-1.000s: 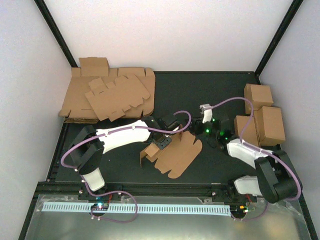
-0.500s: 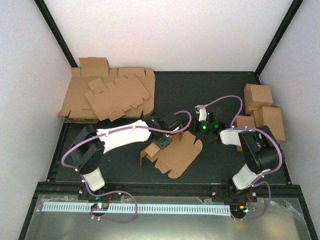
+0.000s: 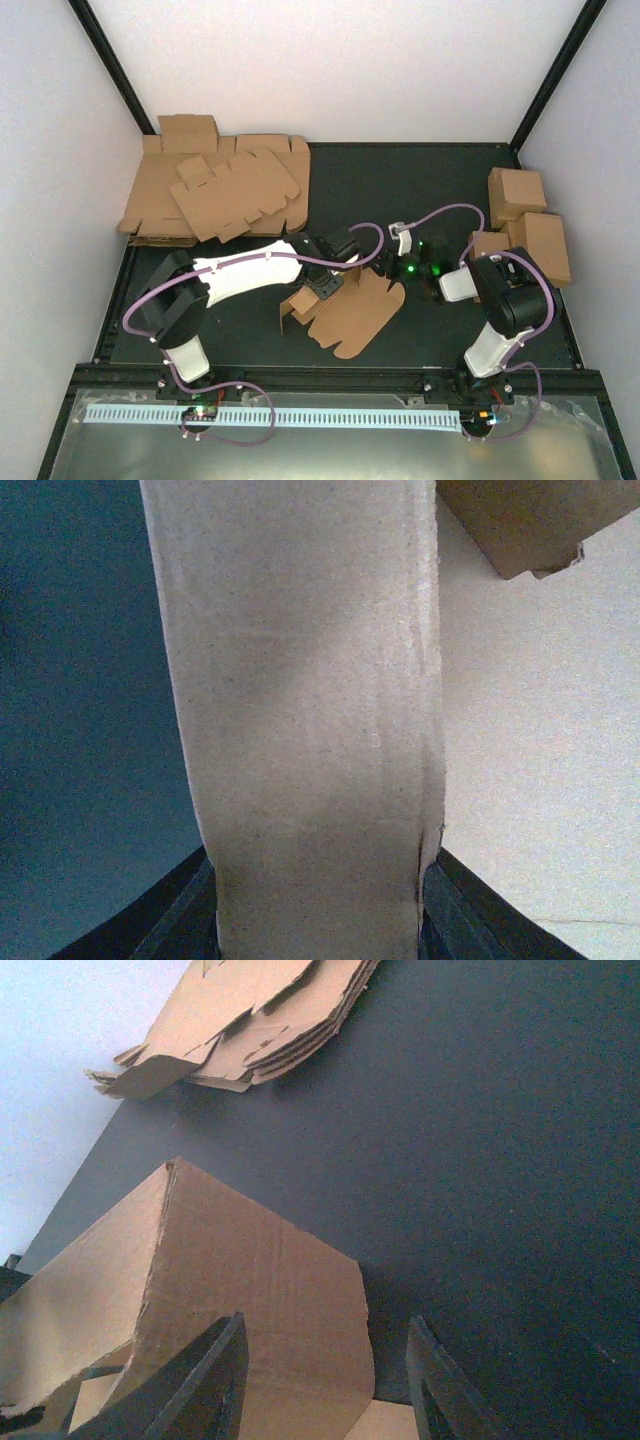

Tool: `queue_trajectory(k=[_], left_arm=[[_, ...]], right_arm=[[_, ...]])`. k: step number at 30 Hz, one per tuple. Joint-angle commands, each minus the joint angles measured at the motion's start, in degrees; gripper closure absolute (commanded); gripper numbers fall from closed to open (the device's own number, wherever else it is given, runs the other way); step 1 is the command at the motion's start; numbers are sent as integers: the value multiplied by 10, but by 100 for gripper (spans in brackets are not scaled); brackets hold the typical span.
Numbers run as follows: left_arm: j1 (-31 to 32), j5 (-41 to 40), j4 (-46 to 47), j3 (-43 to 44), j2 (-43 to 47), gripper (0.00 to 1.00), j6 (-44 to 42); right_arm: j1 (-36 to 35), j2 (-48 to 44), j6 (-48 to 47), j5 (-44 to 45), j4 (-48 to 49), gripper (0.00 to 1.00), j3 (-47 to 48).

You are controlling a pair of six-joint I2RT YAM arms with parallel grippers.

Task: Fold the paper box

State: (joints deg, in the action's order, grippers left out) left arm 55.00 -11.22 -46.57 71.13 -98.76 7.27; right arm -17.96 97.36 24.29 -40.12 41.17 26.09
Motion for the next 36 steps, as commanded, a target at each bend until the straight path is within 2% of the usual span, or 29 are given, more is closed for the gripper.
queue_trajectory(k=[1, 3, 6, 8, 11, 14, 22, 25, 36], left_arm=[[5, 35, 5, 9, -15, 57, -1], [5, 38, 7, 9, -15, 57, -2], [5, 42, 8, 11, -14, 57, -3], [5, 42, 8, 11, -14, 57, -2], [5, 44, 10, 10, -16, 57, -1], [5, 45, 10, 9, -16, 57, -2], [5, 61, 10, 8, -11, 57, -6], [5, 64, 3, 10, -13, 57, -7], [5, 67, -3, 15, -9, 57, -10]], right_arm=[[-15, -14, -20, -48, 38, 53, -23], [-15, -14, -22, -47, 37, 53, -26], [-20, -14, -25, -44, 32, 60, -28], [-25, -19, -29, -39, 25, 59, -32], [-34, -30, -30, -29, 28, 56, -47], [-42, -33, -32, -21, 30, 47, -52], [-48, -36, -50, -7, 24, 38, -38], [-48, -35, -67, 22, 5, 27, -25], [-49, -44, -82, 106, 15, 25, -28]])
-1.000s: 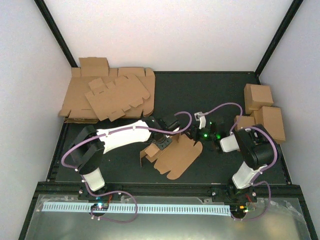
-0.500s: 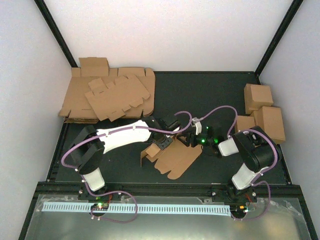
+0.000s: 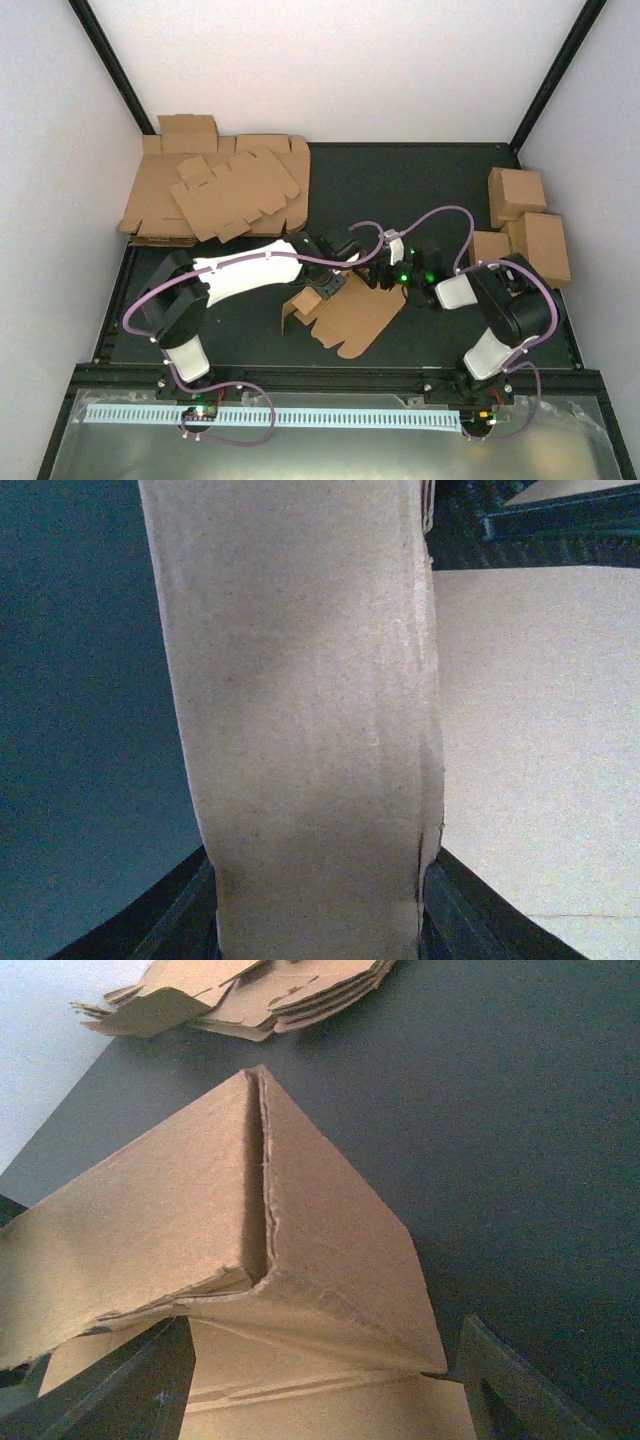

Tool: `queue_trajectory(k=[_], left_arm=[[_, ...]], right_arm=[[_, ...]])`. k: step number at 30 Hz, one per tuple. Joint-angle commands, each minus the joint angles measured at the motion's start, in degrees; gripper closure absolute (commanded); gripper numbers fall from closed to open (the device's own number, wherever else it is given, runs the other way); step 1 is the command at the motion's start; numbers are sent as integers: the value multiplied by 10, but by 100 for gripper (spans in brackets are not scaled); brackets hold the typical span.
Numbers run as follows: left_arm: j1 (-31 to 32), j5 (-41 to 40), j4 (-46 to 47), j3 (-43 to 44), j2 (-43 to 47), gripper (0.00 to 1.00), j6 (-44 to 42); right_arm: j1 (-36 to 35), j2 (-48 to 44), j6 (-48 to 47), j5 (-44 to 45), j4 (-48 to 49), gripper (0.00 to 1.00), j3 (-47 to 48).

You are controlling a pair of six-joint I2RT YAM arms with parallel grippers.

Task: Fold the paper box

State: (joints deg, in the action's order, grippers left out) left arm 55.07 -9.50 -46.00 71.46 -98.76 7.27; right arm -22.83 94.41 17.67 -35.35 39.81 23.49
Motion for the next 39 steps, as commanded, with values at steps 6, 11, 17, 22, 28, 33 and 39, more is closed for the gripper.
queue_trajectory(k=[6, 11, 17, 22, 28, 33, 39], left_arm=[[4, 60, -13, 15, -7, 57, -15], [3, 93, -15, 23, 0, 57, -18], [0, 126, -15, 31, 4, 57, -20], [-8, 159, -12, 34, 11, 57, -20], [-22, 193, -13, 38, 22, 57, -16], [-33, 217, -11, 35, 27, 57, -14], [-53, 256, -7, 29, 28, 57, -6]], right_arm=[[-7, -3, -29, 66, 68, 28, -1], [-18, 13, -27, 50, 100, 32, -3], [-35, 17, -33, 63, 100, 40, 1], [-42, 11, -29, 89, 112, 45, -9], [-57, 8, -32, 122, 123, 49, -15], [-67, 2, -35, 142, 131, 53, -21], [-82, 3, -35, 174, 135, 54, -17]])
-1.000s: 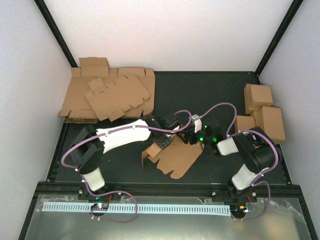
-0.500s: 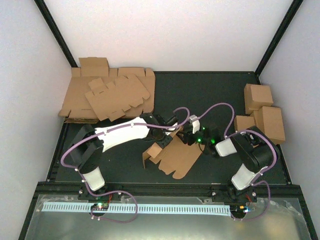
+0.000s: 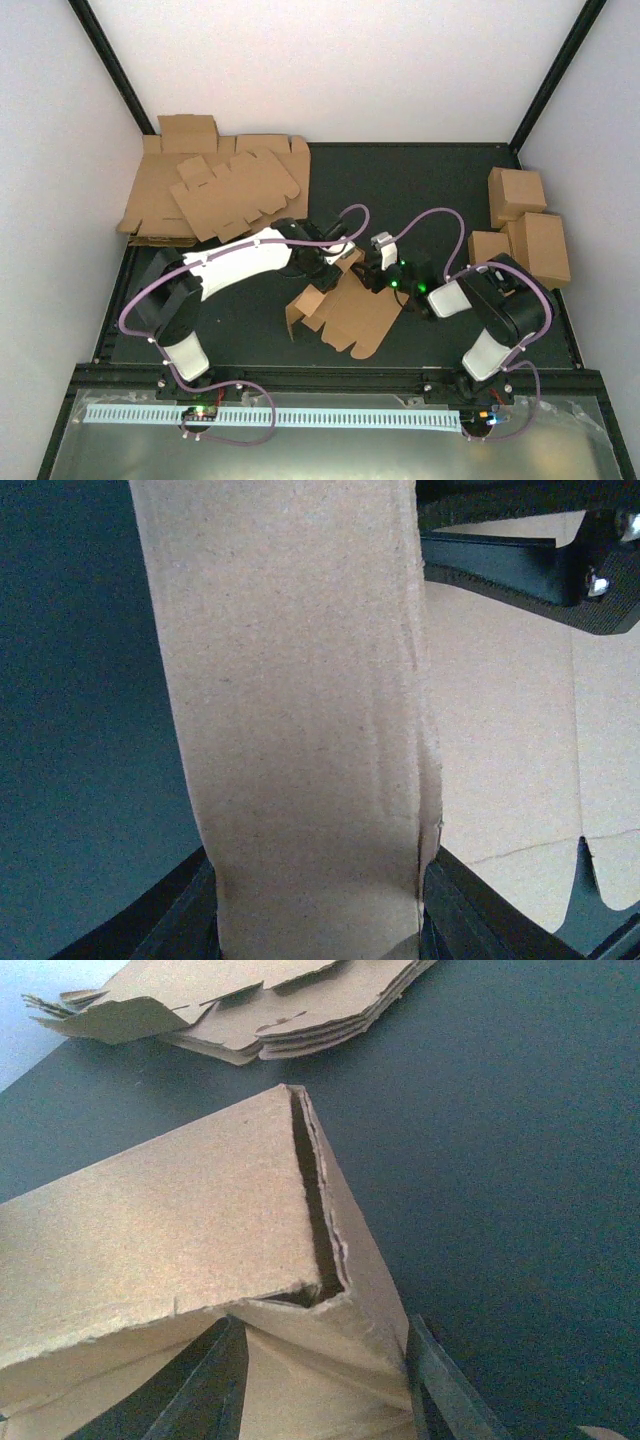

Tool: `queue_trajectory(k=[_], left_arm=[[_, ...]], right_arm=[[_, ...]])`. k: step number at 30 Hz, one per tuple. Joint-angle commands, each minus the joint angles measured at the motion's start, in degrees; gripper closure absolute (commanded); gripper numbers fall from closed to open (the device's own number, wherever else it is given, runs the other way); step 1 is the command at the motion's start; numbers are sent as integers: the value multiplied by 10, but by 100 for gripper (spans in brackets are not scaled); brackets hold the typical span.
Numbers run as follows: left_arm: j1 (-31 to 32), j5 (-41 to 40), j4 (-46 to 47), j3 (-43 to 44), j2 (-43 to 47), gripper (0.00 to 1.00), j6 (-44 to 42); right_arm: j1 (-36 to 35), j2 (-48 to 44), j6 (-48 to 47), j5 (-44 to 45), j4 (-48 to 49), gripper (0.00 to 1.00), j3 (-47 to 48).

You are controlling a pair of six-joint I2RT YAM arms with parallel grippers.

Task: Fold the paper box

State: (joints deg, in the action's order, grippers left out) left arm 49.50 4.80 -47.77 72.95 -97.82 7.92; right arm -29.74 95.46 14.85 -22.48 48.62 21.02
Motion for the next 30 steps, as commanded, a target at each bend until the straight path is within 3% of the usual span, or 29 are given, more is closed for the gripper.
queue_trajectory(k=[1, 5, 14, 18, 21, 30], left_arm=[[0, 119, 13, 12, 20, 57, -11], [-9, 129, 14, 10, 24, 57, -11], [-13, 139, 15, 3, 29, 57, -9], [-14, 143, 16, 3, 26, 57, -11], [-15, 148, 16, 3, 22, 57, -11], [-17, 150, 14, -1, 22, 57, -13]], right_arm=[[-13, -4, -5, 47, 53, 55, 9], [-13, 4, 8, 64, 78, 63, 5], [-13, 25, 38, 83, 103, 66, 10], [-13, 19, 29, 74, 139, 47, -6], [-13, 26, 31, 55, 205, 43, -27], [-13, 44, 36, 21, 226, 62, -15]])
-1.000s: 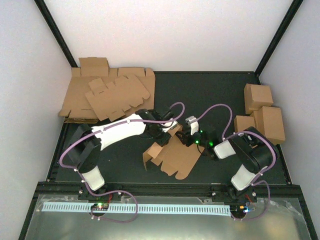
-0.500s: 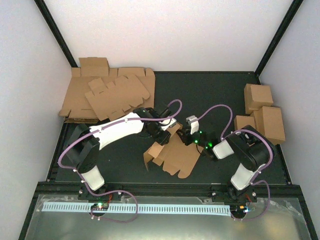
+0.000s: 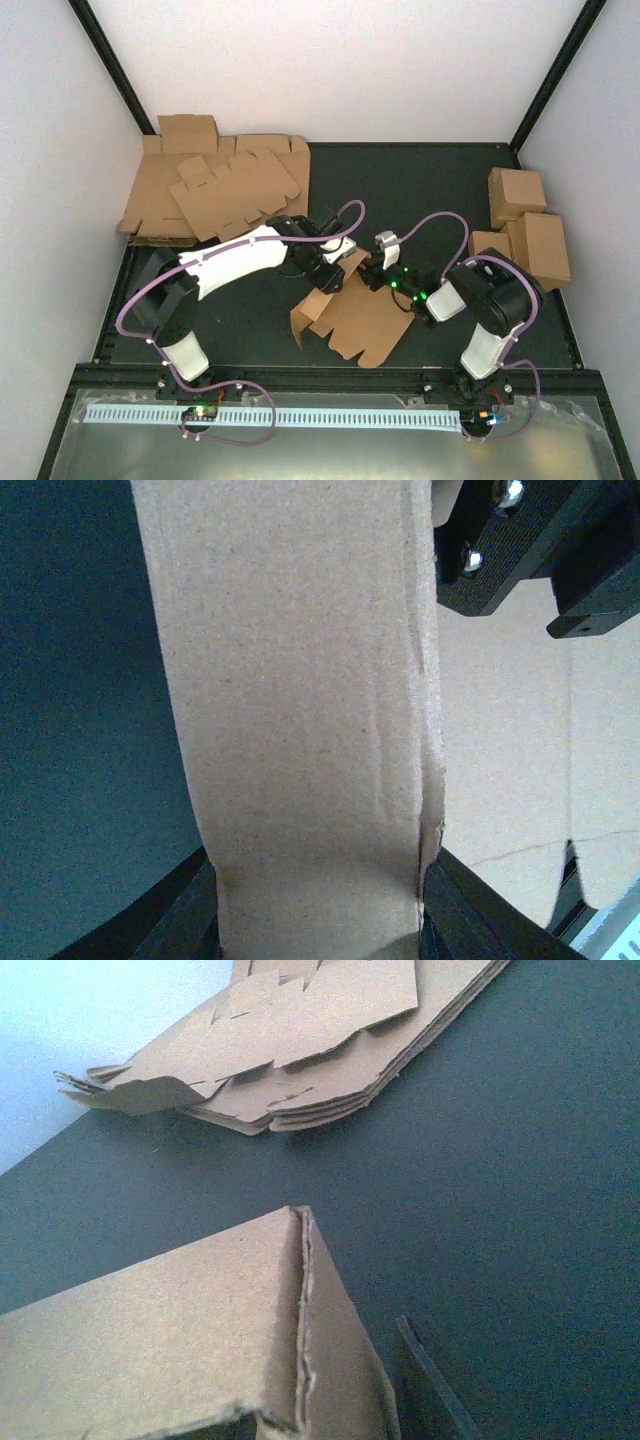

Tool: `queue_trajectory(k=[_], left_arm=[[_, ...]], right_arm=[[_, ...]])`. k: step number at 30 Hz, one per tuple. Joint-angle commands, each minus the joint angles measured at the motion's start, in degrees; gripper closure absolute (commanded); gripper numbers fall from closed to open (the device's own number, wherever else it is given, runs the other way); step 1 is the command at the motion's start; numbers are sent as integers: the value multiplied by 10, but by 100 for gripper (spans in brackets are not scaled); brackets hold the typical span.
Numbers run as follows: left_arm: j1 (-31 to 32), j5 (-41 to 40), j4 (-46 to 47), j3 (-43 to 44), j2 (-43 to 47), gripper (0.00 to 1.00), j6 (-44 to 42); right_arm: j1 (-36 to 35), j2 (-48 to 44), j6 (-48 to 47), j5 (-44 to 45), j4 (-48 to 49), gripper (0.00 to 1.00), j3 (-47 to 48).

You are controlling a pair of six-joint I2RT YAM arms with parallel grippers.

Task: Fold the paper box

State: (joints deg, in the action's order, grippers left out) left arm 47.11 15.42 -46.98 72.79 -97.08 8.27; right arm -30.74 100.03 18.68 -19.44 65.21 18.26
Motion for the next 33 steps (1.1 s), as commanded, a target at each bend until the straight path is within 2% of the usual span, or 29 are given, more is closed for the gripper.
queue_trajectory(k=[1, 7, 13, 17, 20, 22, 28, 33], left_arm=[[7, 44, 7, 0, 15, 57, -17], [5, 51, 7, 2, 15, 57, -17], [5, 66, 2, 3, 15, 57, -20], [-1, 67, 1, 3, 16, 57, -17], [-9, 68, -1, 5, 16, 57, -15], [-11, 68, -3, 7, 16, 57, -16], [-16, 61, -17, 12, 12, 57, -23], [-22, 63, -17, 14, 10, 57, -26]], right_arm=[[-3, -3, -3, -8, 58, 63, 11], [-3, -12, -7, 9, 33, 72, 10], [-3, -23, -11, 24, 9, 76, 9], [-3, -34, -11, 21, -16, 76, 12], [-3, -49, -17, 28, -44, 70, 9], [-3, -57, -18, 45, -49, 71, 3], [-8, -66, -26, 71, -130, 85, 24], [-18, -74, -35, 94, -166, 91, 32]])
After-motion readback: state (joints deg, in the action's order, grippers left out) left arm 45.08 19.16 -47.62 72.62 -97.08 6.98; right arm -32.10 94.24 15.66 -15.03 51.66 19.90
